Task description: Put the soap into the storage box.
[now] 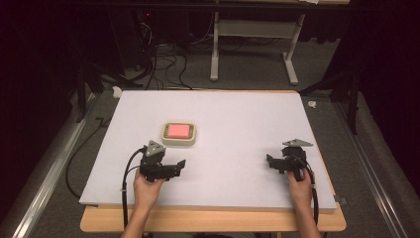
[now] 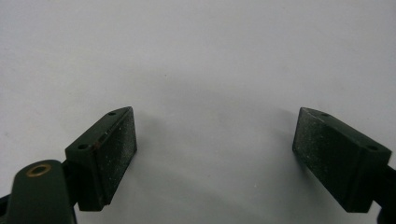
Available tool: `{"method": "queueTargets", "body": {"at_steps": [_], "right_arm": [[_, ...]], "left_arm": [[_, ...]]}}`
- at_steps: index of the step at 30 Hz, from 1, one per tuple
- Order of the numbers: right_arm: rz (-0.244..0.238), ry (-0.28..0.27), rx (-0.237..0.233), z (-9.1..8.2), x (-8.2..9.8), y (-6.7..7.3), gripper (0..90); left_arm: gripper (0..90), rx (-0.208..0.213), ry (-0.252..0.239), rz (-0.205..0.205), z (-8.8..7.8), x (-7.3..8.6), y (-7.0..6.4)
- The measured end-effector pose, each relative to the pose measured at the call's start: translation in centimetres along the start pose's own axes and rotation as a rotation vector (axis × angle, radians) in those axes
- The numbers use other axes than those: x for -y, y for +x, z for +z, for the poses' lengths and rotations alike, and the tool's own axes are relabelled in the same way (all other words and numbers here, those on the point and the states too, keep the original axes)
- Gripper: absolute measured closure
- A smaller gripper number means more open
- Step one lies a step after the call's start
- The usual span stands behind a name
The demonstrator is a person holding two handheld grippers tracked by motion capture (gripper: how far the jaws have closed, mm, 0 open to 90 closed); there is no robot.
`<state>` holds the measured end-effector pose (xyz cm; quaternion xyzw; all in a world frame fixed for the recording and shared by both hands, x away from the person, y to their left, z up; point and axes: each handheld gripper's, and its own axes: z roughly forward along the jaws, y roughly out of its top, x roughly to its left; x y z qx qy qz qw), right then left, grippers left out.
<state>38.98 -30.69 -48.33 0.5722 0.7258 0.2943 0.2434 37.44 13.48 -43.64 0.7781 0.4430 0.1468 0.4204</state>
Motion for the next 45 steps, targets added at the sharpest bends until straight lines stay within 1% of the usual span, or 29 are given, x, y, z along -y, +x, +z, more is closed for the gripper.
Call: {"method": "queueTargets", "body": {"at_steps": [2,7,13,19,21,26,30,32,34,39,43,45], "right_arm": [[0.0,0.0,0.0,0.0,0.0,0.0,14.3],[0.0,0.0,0.0,0.0,0.0,0.0,14.3],[0.0,0.0,0.0,0.0,0.0,0.0,14.3],[0.0,0.0,0.0,0.0,0.0,0.0,14.3],[0.0,0.0,0.0,0.0,0.0,0.0,14.3],[0.0,0.0,0.0,0.0,0.0,0.0,14.3],[0.0,0.0,0.0,0.0,0.0,0.0,14.3],[0.0,0.0,0.0,0.0,0.0,0.0,14.3],[0.0,0.0,0.0,0.0,0.0,0.0,14.3],[0.0,0.0,0.0,0.0,0.0,0.0,14.3],[0.0,0.0,0.0,0.0,0.0,0.0,14.3],[0.0,0.0,0.0,0.0,0.0,0.0,14.2]], "left_arm": [[14.5,-0.002,0.006,0.006,0.2,0.0,-0.2],[14.7,0.008,0.008,0.019,0.7,0.0,-0.7],[14.8,0.003,0.034,0.037,1.6,0.1,-1.0],[14.8,0.025,0.052,0.067,2.6,0.2,-1.3],[14.7,0.023,0.059,0.077,3.0,0.2,-1.4],[14.7,0.031,0.064,0.085,3.7,0.3,-1.6],[14.8,0.022,0.068,0.087,4.2,0.3,-1.6],[14.8,0.005,0.074,0.104,4.3,0.3,-1.7],[14.8,-0.001,0.079,0.114,4.5,0.3,-1.8],[14.8,-0.009,0.082,0.108,5.0,0.4,-1.7],[14.8,-0.023,0.085,0.113,5.5,0.5,-1.8],[14.8,-0.033,0.094,0.121,5.8,0.6,-1.9]]}}
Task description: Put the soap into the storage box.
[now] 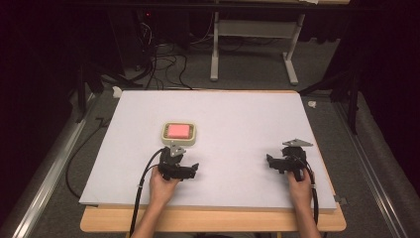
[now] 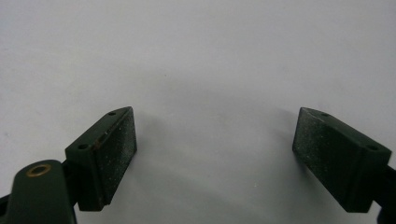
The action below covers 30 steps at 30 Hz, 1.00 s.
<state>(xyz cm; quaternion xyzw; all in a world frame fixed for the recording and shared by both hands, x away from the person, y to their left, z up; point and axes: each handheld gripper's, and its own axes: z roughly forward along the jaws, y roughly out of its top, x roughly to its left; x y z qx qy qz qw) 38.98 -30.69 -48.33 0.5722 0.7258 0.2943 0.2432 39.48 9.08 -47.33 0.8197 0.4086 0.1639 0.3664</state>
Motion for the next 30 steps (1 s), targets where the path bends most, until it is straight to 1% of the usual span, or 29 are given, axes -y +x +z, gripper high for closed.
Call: {"method": "queueTargets", "body": {"at_steps": [5,9,12,16,20,23,30], "right_arm": [[0.0,0.0,0.0,0.0,0.0,0.0,14.3],[0.0,0.0,0.0,0.0,0.0,0.0,14.3],[0.0,0.0,0.0,0.0,0.0,0.0,14.2],[0.0,0.0,0.0,0.0,0.0,0.0,14.3],[0.001,0.0,0.0,0.0,0.0,0.0,14.2],[0.001,0.0,0.0,0.0,0.0,0.0,14.2],[0.001,0.0,0.0,0.0,0.0,0.0,14.2]], "left_arm": [[14.8,-0.011,0.014,0.01,0.6,0.1,-0.2],[14.8,-0.02,0.017,0.008,1.0,0.2,-0.2],[14.8,-0.028,0.031,0.013,1.3,0.3,-0.2],[14.9,-0.023,0.009,-0.008,1.3,0.6,-0.1],[15.0,-0.033,0.007,-0.004,1.3,0.6,-0.1],[14.8,-0.026,0.009,-0.011,1.3,0.7,0.0],[14.8,-0.028,0.005,-0.011,1.4,0.7,-0.1]]}}
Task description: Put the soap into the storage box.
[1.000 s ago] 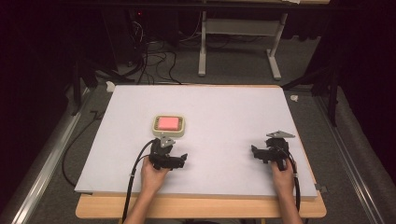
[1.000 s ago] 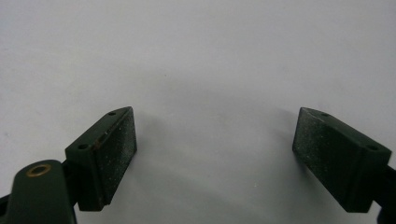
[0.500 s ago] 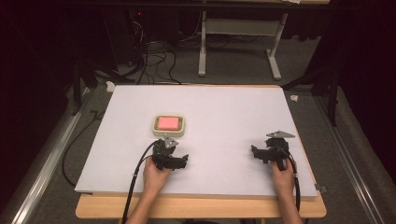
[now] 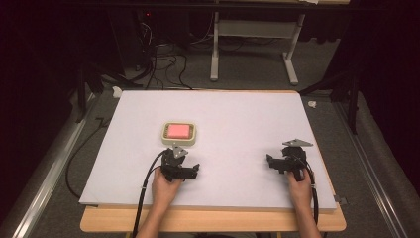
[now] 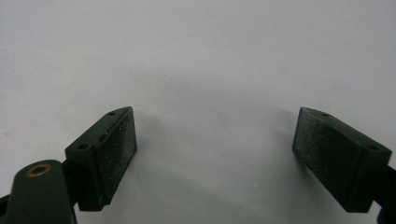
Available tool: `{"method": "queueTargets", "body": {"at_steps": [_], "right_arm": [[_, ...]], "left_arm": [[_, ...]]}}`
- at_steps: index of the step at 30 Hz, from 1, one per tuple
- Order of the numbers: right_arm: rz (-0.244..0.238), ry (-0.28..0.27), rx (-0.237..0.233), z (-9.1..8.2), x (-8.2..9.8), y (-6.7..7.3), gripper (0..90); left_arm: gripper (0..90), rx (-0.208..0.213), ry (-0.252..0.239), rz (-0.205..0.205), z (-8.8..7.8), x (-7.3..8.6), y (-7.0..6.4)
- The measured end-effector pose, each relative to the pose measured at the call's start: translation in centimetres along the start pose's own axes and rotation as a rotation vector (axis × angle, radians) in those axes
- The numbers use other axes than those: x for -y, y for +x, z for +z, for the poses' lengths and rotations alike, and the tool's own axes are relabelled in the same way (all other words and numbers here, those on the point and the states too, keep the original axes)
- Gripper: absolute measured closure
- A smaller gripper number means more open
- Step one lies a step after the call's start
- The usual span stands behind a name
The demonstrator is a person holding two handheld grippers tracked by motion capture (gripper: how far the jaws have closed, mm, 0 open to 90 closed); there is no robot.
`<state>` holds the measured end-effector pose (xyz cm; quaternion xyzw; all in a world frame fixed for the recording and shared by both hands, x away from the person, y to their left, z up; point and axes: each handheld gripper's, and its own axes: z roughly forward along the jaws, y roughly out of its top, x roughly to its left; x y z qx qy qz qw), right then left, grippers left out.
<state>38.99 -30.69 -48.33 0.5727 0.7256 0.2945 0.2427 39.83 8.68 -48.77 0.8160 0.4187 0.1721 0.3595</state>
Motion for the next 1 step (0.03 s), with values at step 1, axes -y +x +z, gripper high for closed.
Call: {"method": "queueTargets", "body": {"at_steps": [1], "right_arm": [[0.0,0.0,0.0,0.0,0.0,0.0,14.3]], "left_arm": [[14.8,-0.001,0.0,0.0,0.0,0.0,0.0]]}}
